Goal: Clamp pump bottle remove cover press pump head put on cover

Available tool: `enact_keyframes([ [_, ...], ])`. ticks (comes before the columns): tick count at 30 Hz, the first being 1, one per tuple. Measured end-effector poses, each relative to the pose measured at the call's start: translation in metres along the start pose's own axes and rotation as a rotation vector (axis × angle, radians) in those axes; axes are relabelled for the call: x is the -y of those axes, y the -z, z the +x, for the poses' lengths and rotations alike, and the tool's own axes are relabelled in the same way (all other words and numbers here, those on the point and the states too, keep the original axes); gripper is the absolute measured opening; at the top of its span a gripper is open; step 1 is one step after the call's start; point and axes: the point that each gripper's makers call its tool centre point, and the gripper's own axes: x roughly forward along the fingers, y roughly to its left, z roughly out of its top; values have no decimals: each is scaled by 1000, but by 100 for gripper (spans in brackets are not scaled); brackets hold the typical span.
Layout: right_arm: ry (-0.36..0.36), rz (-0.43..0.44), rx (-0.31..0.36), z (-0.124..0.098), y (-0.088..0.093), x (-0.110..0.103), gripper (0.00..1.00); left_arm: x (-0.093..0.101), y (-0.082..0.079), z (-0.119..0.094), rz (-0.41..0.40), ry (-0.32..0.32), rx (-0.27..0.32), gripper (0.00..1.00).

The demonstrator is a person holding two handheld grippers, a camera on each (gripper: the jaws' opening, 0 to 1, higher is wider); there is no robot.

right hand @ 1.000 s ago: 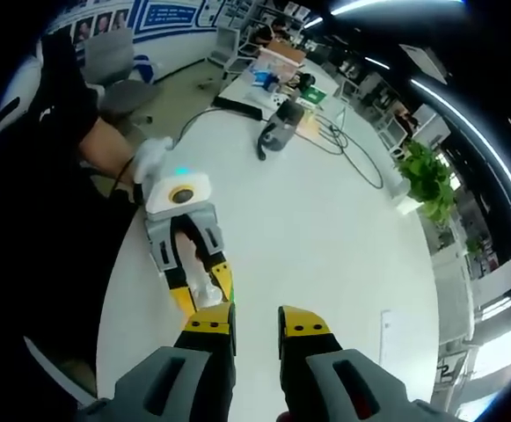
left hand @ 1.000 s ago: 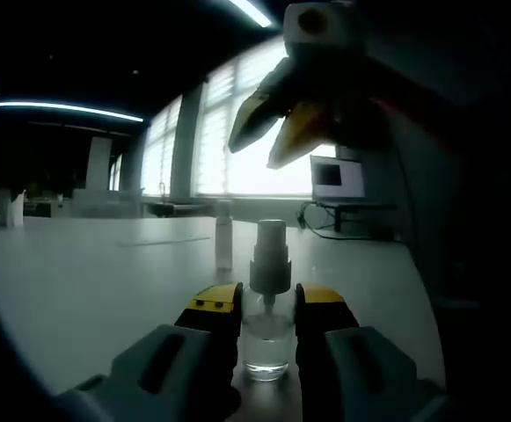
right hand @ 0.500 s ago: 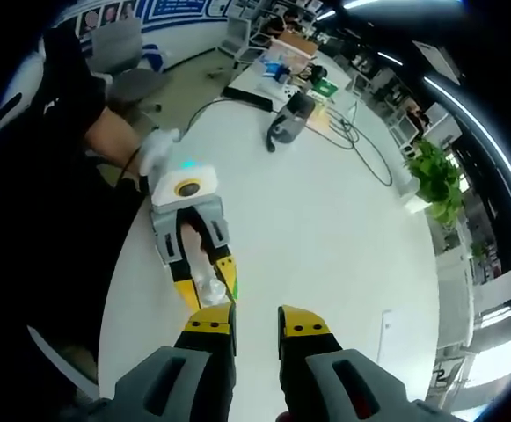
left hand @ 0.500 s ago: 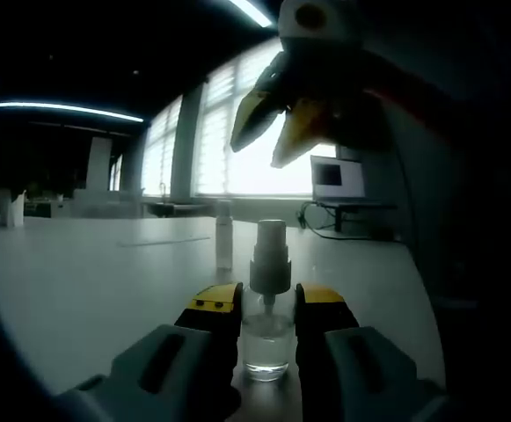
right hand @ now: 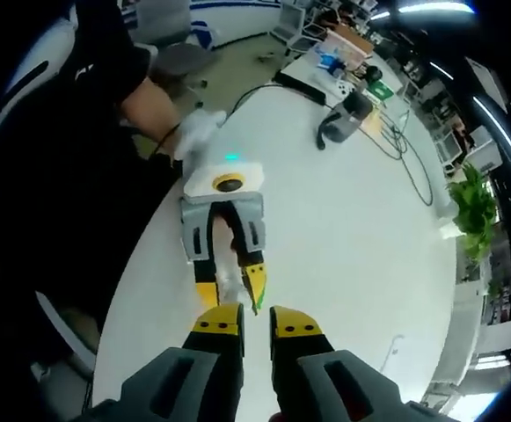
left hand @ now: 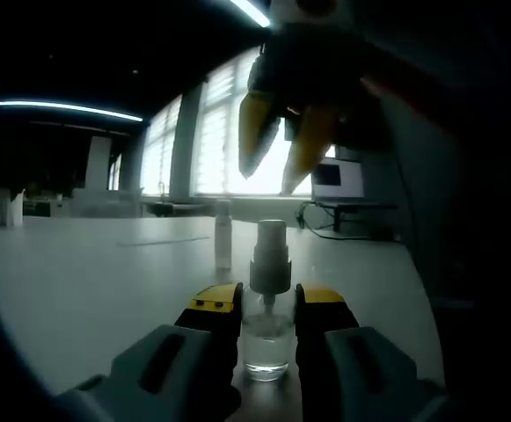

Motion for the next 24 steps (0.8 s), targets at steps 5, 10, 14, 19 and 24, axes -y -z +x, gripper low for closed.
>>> enact_keyframes([
  [5,-34,-8,-15,2,2,0,6,0,0,0,-1,1,0,15],
  [10,-54,-7,-22,3,5,5,5,1,0,0,-1,2,0,15],
  [14,-68,-19,-32,5,8,7,4,1,0,0,-1,1,0,15],
  [19,-81,-43,-27,5,4,8,3,1,0,0,-3,2,0,15],
  [24,-110,-54,-39,9,2,-4,1,0,0,0,-4,3,0,15],
])
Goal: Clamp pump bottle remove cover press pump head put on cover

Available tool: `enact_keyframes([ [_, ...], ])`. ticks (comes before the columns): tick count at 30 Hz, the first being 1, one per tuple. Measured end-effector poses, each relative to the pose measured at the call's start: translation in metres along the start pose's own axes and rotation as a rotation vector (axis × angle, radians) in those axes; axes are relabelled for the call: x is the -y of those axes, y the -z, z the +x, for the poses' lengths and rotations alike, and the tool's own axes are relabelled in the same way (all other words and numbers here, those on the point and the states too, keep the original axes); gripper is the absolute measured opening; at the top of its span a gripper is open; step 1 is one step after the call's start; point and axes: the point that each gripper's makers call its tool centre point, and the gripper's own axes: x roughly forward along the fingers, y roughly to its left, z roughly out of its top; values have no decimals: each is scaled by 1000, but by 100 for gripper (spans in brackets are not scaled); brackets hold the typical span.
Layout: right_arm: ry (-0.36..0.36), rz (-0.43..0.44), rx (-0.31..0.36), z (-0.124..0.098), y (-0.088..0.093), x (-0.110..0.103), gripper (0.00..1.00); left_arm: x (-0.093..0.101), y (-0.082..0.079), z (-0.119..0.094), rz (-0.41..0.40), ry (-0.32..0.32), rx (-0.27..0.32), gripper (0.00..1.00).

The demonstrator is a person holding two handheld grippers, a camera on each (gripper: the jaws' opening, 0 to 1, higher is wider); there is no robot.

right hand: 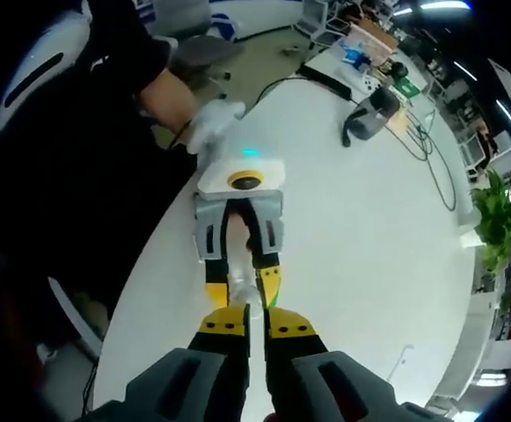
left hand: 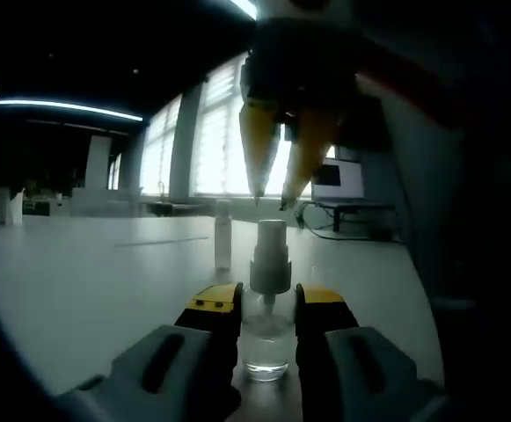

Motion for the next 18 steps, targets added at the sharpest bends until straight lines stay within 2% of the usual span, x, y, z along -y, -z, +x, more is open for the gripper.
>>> enact_keyframes([
  [11,-13,-12,-18,6,0,-13,0,0,0,0,0,2,0,15],
  [18,-28,-3,-18,7,0,-11,0,0,0,0,-1,2,0,15],
])
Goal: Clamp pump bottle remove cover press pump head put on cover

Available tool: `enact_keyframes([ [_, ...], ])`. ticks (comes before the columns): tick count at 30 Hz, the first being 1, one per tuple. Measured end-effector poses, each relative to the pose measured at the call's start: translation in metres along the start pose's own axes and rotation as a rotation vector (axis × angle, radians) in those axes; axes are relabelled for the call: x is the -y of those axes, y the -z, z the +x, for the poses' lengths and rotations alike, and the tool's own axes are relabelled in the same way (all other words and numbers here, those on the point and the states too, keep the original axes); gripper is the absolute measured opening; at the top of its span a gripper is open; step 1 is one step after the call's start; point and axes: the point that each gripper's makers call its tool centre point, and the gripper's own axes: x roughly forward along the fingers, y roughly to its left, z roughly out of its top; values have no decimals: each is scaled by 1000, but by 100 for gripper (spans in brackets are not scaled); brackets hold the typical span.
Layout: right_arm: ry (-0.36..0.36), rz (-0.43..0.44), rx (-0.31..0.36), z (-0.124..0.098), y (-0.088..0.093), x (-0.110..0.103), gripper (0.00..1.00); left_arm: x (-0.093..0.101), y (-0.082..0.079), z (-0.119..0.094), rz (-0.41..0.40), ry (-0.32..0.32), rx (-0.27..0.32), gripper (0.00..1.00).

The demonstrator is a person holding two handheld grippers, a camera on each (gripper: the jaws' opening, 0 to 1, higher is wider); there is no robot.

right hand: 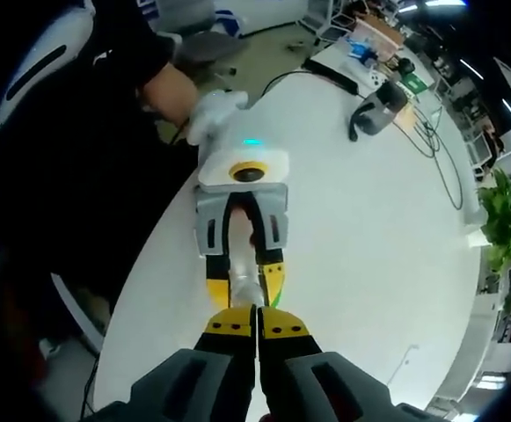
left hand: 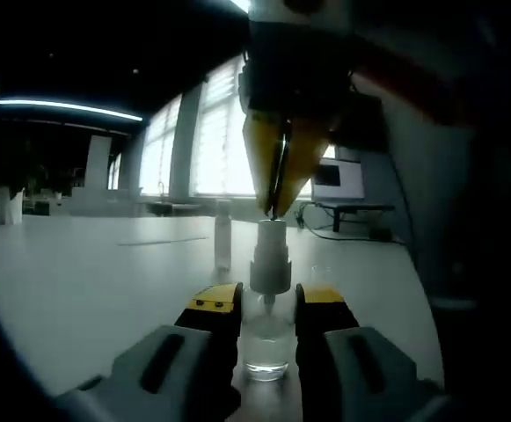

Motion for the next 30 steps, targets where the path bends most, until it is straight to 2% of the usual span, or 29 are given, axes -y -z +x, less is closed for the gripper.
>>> enact_keyframes([
  [10,-70,-49,-70,3,1,7,0,-1,0,0,-2,1,0,15],
  [15,-103,-36,-98,3,3,8,0,-1,0,0,0,1,0,15],
  [30,-129,-15,-126,4,2,5,0,-1,0,0,-3,0,0,15],
])
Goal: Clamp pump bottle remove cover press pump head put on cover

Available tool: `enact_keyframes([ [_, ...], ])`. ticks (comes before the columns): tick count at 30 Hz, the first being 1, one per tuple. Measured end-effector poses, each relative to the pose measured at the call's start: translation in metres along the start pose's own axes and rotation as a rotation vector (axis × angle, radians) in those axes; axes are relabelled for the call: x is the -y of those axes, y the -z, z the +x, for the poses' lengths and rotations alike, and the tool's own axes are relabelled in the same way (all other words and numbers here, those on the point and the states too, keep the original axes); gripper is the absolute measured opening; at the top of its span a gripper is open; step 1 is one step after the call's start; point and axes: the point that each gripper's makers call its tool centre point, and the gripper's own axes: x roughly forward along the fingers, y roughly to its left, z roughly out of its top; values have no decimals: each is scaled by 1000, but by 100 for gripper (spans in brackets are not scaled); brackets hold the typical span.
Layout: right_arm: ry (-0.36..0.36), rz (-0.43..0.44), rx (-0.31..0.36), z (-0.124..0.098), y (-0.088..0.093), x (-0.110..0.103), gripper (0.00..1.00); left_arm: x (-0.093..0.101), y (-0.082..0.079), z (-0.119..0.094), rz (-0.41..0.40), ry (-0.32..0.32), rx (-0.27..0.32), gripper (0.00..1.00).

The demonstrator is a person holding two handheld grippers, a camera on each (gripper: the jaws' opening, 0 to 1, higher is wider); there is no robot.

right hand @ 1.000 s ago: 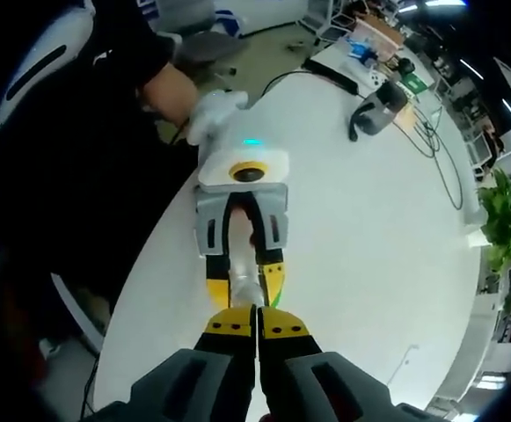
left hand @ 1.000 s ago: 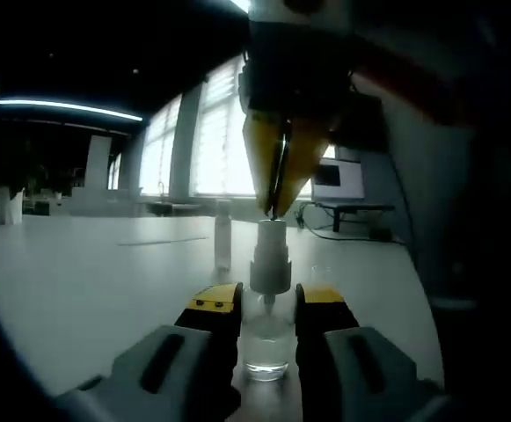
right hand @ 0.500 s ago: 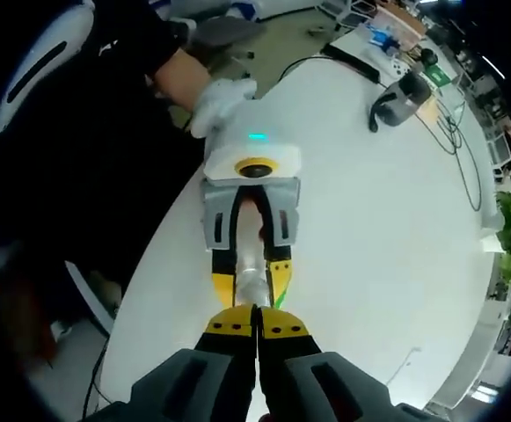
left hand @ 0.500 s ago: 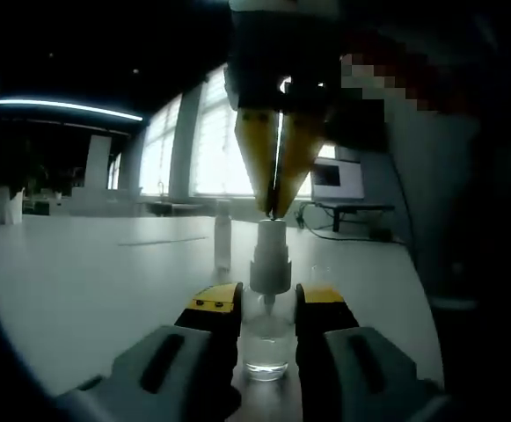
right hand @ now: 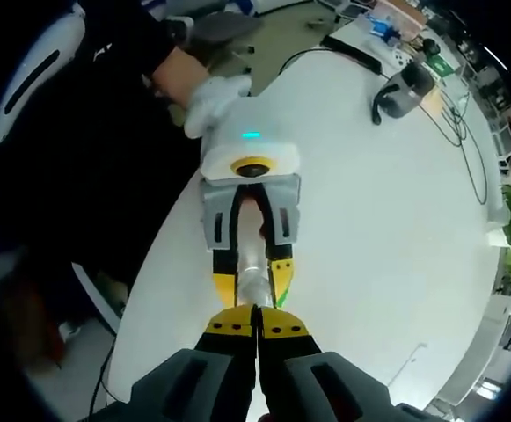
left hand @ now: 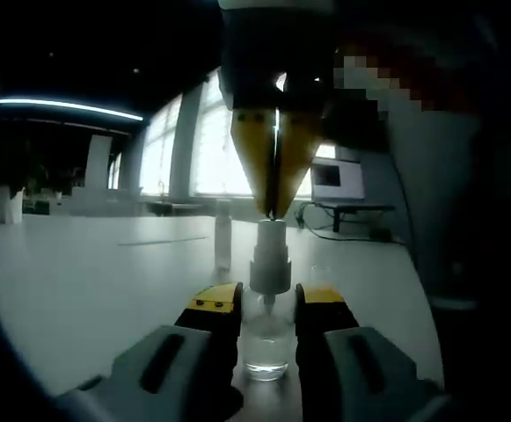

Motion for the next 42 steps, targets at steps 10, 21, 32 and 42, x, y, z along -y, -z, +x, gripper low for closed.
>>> enact_keyframes([
  [10,4,-14,-24,0,0,-1,0,1,0,0,3,1,0,15],
  [21,13,-17,-21,0,1,-1,0,1,0,0,4,2,0,15],
  [32,15,-16,-14,1,-1,-6,0,0,0,0,4,2,0,15],
  [42,6,-20,-28,6,2,1,0,1,0,0,0,2,-1,15],
])
